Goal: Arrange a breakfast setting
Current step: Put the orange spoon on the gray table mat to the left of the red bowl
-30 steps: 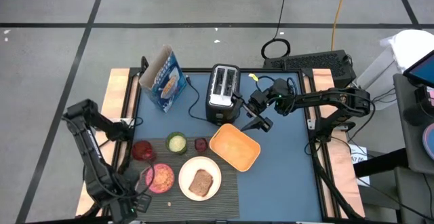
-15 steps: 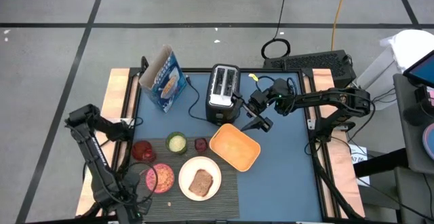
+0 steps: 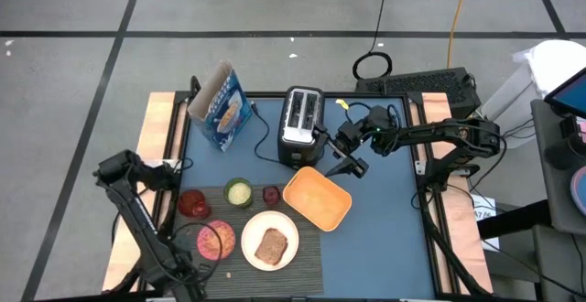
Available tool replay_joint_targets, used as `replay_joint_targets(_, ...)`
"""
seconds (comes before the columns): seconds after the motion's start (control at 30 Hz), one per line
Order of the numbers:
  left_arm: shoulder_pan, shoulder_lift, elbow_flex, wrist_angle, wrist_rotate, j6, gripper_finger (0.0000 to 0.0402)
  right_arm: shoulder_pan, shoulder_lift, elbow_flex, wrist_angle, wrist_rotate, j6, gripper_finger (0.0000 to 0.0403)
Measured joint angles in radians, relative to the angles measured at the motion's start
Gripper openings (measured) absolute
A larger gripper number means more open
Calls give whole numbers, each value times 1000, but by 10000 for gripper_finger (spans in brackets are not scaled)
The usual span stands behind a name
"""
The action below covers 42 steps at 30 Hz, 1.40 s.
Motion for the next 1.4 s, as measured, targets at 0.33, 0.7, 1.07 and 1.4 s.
replay_joint_targets(0.33, 7, 79, 0, 1, 16, -1, 6, 1, 0, 0, 0, 0, 0, 281)
replay_joint_targets(0.7, 22, 168, 0, 7, 22, -4, 6, 1, 0, 0, 0, 0, 0, 281)
replay_joint_targets(1.07, 29, 229, 0, 102, 16, -5, 6, 1, 0, 0, 0, 0, 0, 281)
replay_joint_targets(1.4, 44, 255, 0, 108, -13, 0, 6, 1, 0, 0, 0, 0, 0, 281)
